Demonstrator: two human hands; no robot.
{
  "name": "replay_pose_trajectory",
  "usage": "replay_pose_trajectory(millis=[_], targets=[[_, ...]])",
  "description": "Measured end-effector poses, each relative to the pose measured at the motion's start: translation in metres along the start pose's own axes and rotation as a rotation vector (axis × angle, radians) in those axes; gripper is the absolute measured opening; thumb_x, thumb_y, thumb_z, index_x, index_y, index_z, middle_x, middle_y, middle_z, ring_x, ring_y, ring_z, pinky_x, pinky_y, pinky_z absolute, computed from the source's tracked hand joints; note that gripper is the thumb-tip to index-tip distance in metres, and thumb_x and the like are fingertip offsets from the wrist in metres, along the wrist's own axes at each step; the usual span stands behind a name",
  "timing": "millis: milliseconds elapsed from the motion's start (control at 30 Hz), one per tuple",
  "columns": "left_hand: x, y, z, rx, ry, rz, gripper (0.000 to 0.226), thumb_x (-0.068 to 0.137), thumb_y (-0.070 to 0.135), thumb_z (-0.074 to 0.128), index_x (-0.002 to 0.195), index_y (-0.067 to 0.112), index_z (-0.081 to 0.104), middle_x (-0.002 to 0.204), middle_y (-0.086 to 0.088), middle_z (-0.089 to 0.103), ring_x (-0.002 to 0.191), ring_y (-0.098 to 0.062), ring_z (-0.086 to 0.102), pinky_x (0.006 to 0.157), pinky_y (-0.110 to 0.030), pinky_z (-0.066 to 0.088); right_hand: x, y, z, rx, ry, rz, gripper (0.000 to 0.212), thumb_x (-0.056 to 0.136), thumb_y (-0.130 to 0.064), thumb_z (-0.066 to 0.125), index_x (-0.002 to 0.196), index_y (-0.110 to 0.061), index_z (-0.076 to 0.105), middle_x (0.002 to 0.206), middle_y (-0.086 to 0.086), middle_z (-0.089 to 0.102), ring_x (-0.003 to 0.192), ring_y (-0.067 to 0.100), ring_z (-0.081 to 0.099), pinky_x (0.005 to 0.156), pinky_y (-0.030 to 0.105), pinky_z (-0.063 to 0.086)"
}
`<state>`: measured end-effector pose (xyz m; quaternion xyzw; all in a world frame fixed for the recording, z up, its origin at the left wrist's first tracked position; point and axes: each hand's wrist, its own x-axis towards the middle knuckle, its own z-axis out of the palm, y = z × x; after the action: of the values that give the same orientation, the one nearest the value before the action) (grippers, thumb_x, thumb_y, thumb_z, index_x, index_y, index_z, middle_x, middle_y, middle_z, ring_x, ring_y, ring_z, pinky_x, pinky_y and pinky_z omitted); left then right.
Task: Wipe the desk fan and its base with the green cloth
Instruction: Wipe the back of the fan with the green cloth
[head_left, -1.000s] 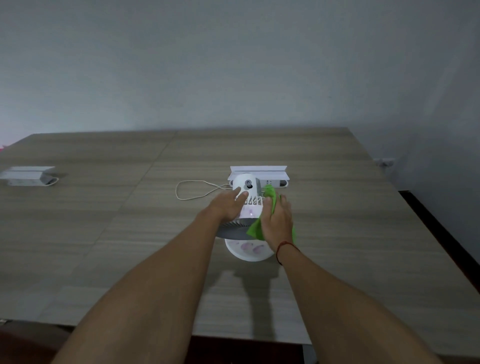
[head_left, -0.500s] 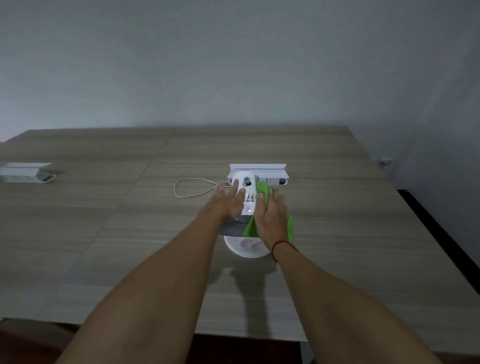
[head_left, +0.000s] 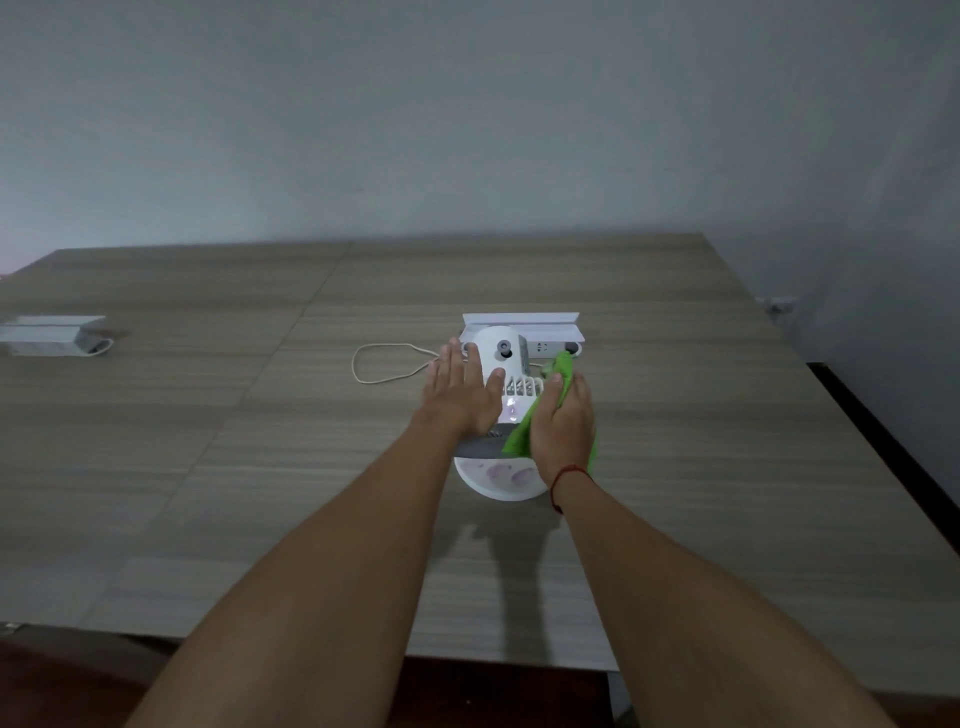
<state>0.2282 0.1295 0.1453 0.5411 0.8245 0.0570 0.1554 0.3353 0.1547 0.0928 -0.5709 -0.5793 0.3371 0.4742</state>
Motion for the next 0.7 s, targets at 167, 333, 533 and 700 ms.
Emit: replay_pose_trajectory(millis=[167, 333, 533, 700], targets=[[-0.001, 0.004, -0.001, -0.006, -0.003, -0.005, 0.066, 0.103, 0.044, 0.008, 0.154, 0.008, -0.012, 0.162, -0.009, -0.021, 0.151, -0.019, -0.019, 0.123, -0.035, -0.012, 0.010, 0.004, 0.000, 0.065, 0.048, 0.204, 0.053, 0.095, -0.041, 0.023, 0.116, -0.007, 0.057, 0.117, 0.016, 0.062, 0.110, 0.035, 0.057, 0.096, 0.042, 0.046], [0.002, 0.000, -0.006, -0.009, -0.005, -0.016, 0.066, 0.103, 0.043, 0.008, 0.154, 0.006, -0.011, 0.162, -0.009, -0.020, 0.151, -0.019, -0.019, 0.122, -0.035, -0.011, -0.002, -0.005, 0.002, -0.094, -0.027, -0.136, 0.064, 0.090, -0.045, 0.018, 0.127, -0.009, 0.055, 0.129, 0.014, 0.058, 0.123, 0.035, 0.051, 0.103, 0.049, 0.040], [0.006, 0.001, -0.011, -0.010, -0.034, -0.028, 0.066, 0.102, 0.044, 0.007, 0.154, 0.007, -0.012, 0.163, -0.008, -0.019, 0.151, -0.019, -0.018, 0.123, -0.037, -0.010, 0.009, 0.002, -0.005, -0.224, -0.229, -0.283, 0.049, 0.101, -0.030, 0.033, 0.145, -0.009, 0.037, 0.156, 0.013, 0.032, 0.147, 0.026, 0.025, 0.121, 0.043, 0.020], [0.007, 0.004, -0.007, -0.023, -0.044, -0.023, 0.066, 0.102, 0.045, 0.008, 0.154, 0.009, -0.011, 0.163, -0.007, -0.018, 0.151, -0.018, -0.018, 0.122, -0.036, -0.011, 0.019, 0.018, -0.004, 0.014, -0.109, -0.147, 0.039, 0.098, -0.035, 0.030, 0.123, -0.017, 0.053, 0.121, 0.007, 0.059, 0.112, 0.026, 0.057, 0.093, 0.032, 0.045]])
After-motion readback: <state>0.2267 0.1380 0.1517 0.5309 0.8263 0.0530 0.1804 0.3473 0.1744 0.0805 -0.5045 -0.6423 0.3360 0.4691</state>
